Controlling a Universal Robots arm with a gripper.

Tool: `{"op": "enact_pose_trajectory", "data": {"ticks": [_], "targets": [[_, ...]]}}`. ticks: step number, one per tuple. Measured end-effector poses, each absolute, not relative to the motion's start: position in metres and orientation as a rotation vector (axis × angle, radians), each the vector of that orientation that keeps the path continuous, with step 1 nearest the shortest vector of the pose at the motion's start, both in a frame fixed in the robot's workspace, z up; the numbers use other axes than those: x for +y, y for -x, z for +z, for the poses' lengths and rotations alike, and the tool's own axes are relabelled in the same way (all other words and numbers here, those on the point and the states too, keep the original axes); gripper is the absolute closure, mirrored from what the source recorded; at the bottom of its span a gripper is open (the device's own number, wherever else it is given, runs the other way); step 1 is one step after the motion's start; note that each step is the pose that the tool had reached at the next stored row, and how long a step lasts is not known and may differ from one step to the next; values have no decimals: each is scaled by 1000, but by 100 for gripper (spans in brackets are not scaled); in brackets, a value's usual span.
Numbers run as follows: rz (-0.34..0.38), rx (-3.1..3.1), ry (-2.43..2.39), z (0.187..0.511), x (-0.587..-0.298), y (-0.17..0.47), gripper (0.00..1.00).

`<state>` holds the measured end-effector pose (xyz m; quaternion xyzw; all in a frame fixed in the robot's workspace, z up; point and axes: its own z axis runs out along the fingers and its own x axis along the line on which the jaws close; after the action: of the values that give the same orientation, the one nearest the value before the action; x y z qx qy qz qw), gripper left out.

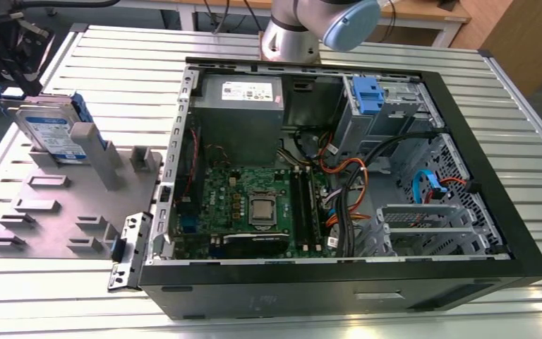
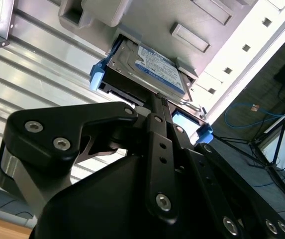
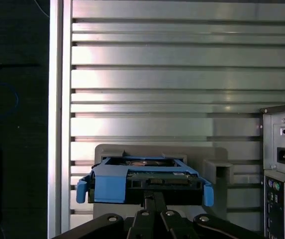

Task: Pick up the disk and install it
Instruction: 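Pick up the disk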

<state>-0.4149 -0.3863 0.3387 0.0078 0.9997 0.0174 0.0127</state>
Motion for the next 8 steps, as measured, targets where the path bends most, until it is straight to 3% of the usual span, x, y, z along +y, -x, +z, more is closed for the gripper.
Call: {"op": "enact_pose_trajectory", "data": {"ticks": [8], "targets": [[56, 3114, 153, 339, -386, 415, 89]]}}
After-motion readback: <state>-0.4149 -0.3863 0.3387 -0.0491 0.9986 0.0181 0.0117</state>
